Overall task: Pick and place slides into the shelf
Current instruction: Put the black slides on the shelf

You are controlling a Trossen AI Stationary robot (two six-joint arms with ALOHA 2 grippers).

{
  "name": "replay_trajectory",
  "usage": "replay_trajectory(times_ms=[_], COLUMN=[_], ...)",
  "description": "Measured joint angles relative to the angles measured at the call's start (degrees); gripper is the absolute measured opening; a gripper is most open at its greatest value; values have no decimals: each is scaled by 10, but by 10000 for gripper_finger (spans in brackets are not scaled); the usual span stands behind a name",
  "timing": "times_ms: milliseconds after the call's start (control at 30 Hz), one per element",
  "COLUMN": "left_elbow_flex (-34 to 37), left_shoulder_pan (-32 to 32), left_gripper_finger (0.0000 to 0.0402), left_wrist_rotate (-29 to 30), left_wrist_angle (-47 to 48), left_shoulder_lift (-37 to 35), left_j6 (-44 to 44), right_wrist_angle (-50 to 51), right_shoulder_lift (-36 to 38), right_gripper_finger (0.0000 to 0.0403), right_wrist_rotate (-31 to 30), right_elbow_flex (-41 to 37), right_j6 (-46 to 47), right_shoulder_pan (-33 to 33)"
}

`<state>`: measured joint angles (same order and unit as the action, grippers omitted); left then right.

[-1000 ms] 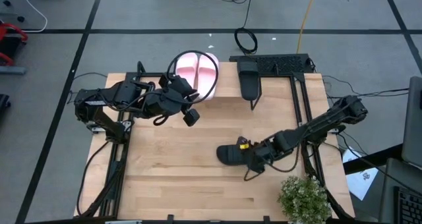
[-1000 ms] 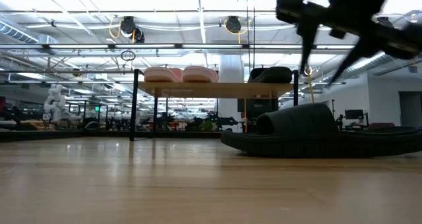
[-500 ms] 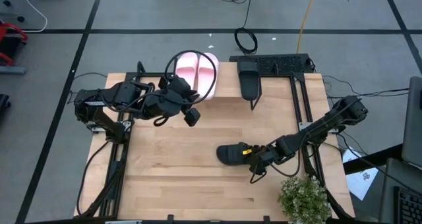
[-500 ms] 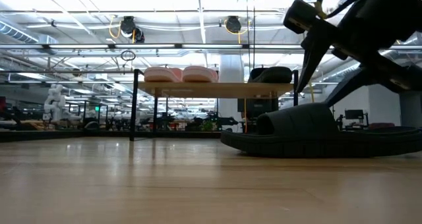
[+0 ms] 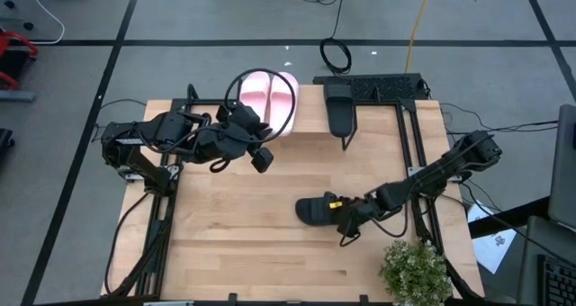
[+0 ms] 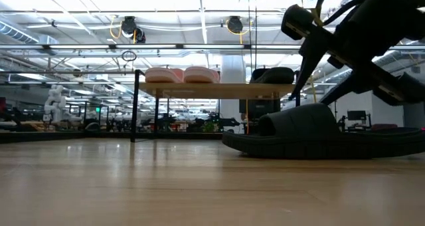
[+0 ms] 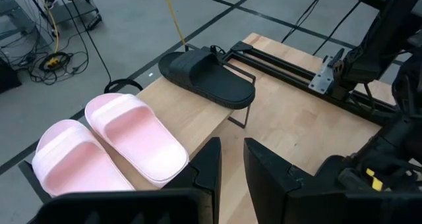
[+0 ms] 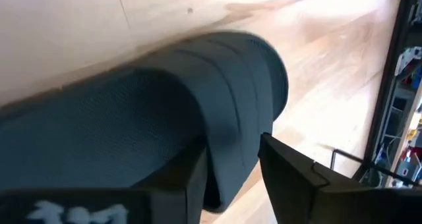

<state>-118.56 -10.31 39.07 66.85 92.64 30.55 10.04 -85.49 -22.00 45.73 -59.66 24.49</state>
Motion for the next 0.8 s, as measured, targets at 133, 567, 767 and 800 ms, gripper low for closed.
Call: replay_trajectory(times_ms=[133,567,767,800], left_elbow_flex=[0,0,0,0], left_shoulder_pan=[0,0,0,0], left_gripper_finger=[63,63,63,63], left_wrist_rotate=[0,0,0,0], left_wrist_angle=[0,0,0,0], left_shoulder_lift=[0,0,0,0], left_j6=[0,0,-3,-4], right_wrist_angle=[-3,-43,-61,-59], right_shoulder_lift=[0,0,0,0], right_gripper_finger=[115,8,1,1], right_wrist_rotate=[0,-8,-37,-38], right_elbow_flex=[-2,-2,-2,-2], right_j6=[2,22,64,65], right_shoulder_pan=[-9,-27,-43,-46])
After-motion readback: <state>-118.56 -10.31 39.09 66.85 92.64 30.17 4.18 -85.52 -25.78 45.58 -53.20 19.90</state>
